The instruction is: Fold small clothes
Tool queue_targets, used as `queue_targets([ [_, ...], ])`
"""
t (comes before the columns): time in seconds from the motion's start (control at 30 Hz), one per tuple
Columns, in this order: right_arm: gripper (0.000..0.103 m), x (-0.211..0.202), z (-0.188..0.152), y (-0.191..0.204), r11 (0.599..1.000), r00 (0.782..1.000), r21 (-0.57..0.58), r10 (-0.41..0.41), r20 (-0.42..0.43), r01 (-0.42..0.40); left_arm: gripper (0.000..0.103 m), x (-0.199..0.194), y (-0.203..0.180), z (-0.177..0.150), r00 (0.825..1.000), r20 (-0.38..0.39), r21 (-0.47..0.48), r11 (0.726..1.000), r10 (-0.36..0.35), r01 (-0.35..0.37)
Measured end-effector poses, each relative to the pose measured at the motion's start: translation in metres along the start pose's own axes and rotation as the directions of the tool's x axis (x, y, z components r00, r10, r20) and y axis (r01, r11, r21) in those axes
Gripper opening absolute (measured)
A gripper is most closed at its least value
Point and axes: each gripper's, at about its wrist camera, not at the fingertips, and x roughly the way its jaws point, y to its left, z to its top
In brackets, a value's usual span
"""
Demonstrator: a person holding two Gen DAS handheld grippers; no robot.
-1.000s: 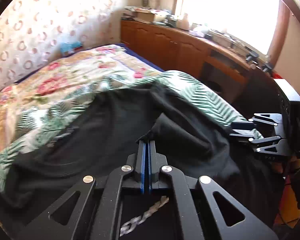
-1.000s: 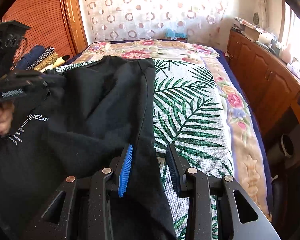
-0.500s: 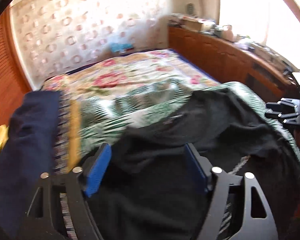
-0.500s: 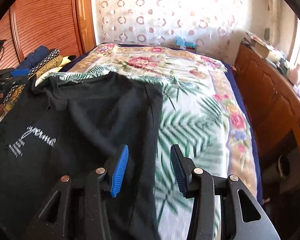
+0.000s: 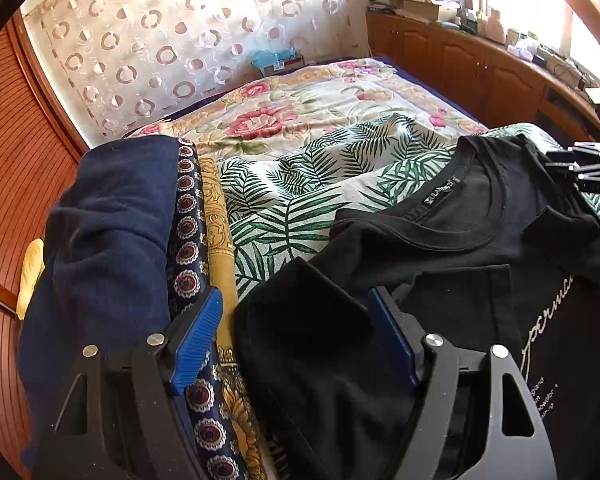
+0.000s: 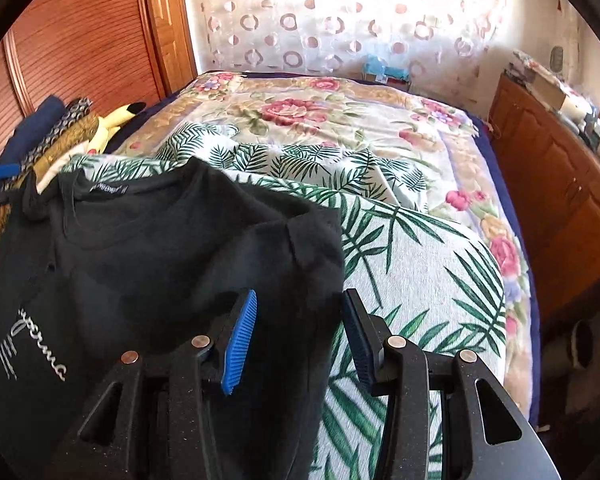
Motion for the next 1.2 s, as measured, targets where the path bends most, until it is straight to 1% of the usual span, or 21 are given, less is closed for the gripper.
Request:
queue_targets([
  [0.17, 0.046, 0.007, 0.004, -0.001, 1.000, 1.000, -0.003, -0.004, -0.001, 0.004, 0.076, 0.004, 0.004, 0.005, 1.000, -0.009, 0.002, 1.000, -0.004, 0.004],
  [0.23, 0.046, 0.008, 0.003, 0.000, 1.000, 1.000, -0.005, -0.002, 0.000, 0.002, 0.074, 0.006, 0.004, 0.006, 1.000, -0.012, 0.001, 1.000, -0.006, 0.006],
  [0.27, 0.046, 0.008, 0.003, 0.000, 1.000, 1.000, -0.004, 0.000, 0.003, 0.000, 0.072, 0.006, 0.004, 0.006, 1.000, -0.013, 0.003, 1.000, -0.004, 0.004],
  [0.33, 0.046, 0.008, 0.002, 0.000, 1.000, 1.000, -0.003, 0.003, 0.010, -0.003, 0.063, 0.007, 0.004, 0.007, 1.000, -0.018, 0.008, 1.000, -0.006, 0.006],
  [0.4, 0.046, 0.005, -0.001, -0.001, 1.000, 1.000, -0.004, 0.007, 0.018, -0.007, 0.060, 0.007, 0.004, 0.008, 1.000, -0.022, 0.010, 1.000, -0.013, 0.013],
  [0.43, 0.046, 0.005, -0.001, -0.002, 1.000, 1.000, -0.004, 0.009, 0.023, -0.009, 0.056, 0.007, 0.004, 0.008, 1.000, -0.022, 0.010, 1.000, -0.016, 0.016],
  [0.47, 0.046, 0.006, -0.002, -0.002, 1.000, 0.999, -0.013, 0.017, 0.044, -0.017, 0.055, 0.008, 0.005, 0.008, 1.000, -0.024, 0.010, 1.000, -0.016, 0.016],
  [0.53, 0.046, 0.005, -0.005, -0.003, 1.000, 0.999, -0.015, 0.019, 0.049, -0.018, 0.050, 0.008, 0.006, 0.008, 0.999, -0.029, 0.009, 1.000, -0.021, 0.021],
  [0.67, 0.046, 0.007, -0.004, -0.003, 1.000, 0.999, -0.020, 0.019, 0.040, -0.018, 0.050, 0.012, 0.006, 0.005, 0.998, -0.050, 0.005, 1.000, -0.030, 0.030],
  [0.87, 0.046, 0.011, 0.008, -0.001, 0.999, 1.000, -0.042, 0.029, 0.004, -0.029, 0.050, 0.016, 0.000, 0.001, 0.998, -0.062, 0.027, 1.000, -0.003, 0.005],
  [0.9, 0.046, 0.011, 0.009, -0.001, 0.998, 0.999, -0.046, 0.032, 0.003, -0.032, 0.047, 0.015, 0.000, 0.001, 0.998, -0.060, 0.030, 1.000, -0.005, 0.007],
  [0.93, 0.046, 0.011, 0.009, 0.000, 0.998, 0.999, -0.047, 0.039, 0.002, -0.038, 0.034, 0.015, 0.001, 0.001, 0.998, -0.060, 0.032, 0.999, -0.004, 0.006],
  [0.97, 0.042, 0.011, 0.009, -0.001, 0.998, 0.999, -0.051, 0.042, 0.004, -0.042, 0.024, 0.015, 0.001, 0.000, 0.998, -0.068, 0.031, 1.000, -0.004, 0.007],
  [1.0, 0.039, 0.011, 0.009, 0.000, 0.997, 0.999, -0.054, 0.052, 0.005, -0.052, 0.012, 0.015, 0.002, 0.000, 0.997, -0.075, 0.026, 1.000, -0.013, 0.015],
  [1.03, 0.032, 0.011, 0.009, -0.001, 0.997, 0.998, -0.054, 0.057, 0.006, -0.056, 0.006, 0.015, 0.003, -0.001, 0.997, -0.075, 0.024, 0.999, -0.020, 0.022],
  [1.1, 0.025, 0.011, 0.009, -0.002, 0.997, 0.998, -0.046, 0.060, 0.007, -0.060, 0.005, 0.012, 0.003, -0.002, 0.998, -0.061, 0.018, 0.999, -0.028, 0.029],
  [1.13, 0.012, 0.011, 0.009, -0.003, 0.997, 0.998, -0.038, 0.069, 0.005, -0.069, 0.004, 0.009, 0.005, -0.002, 0.998, -0.051, 0.005, 1.000, -0.031, 0.031],
  [1.17, 0.006, 0.011, 0.010, -0.004, 0.996, 0.996, -0.021, 0.084, -0.002, -0.084, 0.004, 0.004, 0.006, -0.002, 0.999, -0.034, -0.012, 1.000, -0.028, 0.028],
  [1.2, 0.006, 0.011, 0.010, -0.004, 0.996, 0.996, -0.007, 0.087, -0.001, -0.087, 0.004, -0.003, 0.006, -0.002, 0.999, -0.005, -0.018, 0.999, -0.035, 0.035],
])
